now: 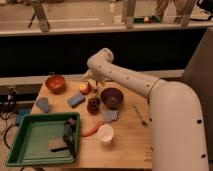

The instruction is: Place banana in plastic cup

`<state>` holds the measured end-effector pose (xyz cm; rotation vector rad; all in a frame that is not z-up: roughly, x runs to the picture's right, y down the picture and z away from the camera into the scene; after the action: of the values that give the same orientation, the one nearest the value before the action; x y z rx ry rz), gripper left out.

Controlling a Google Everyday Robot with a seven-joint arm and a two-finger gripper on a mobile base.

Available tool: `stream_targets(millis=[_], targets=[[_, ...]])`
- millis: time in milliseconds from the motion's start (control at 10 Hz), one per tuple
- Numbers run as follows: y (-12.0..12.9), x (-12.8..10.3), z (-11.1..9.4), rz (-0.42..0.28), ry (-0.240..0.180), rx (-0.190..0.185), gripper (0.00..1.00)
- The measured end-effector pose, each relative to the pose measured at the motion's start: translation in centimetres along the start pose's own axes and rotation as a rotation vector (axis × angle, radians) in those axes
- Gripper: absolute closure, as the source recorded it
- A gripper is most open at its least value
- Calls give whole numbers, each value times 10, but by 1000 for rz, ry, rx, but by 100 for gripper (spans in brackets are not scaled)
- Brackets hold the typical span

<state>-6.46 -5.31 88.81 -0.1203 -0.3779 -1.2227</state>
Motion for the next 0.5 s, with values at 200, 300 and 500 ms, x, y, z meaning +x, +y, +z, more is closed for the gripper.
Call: stream_targets(millis=[200, 300, 500], targets=[[-3, -1, 4, -6, -9, 19, 20], [-1, -1, 8, -10, -12, 32, 20], [0, -2, 15, -30, -15, 52, 20]])
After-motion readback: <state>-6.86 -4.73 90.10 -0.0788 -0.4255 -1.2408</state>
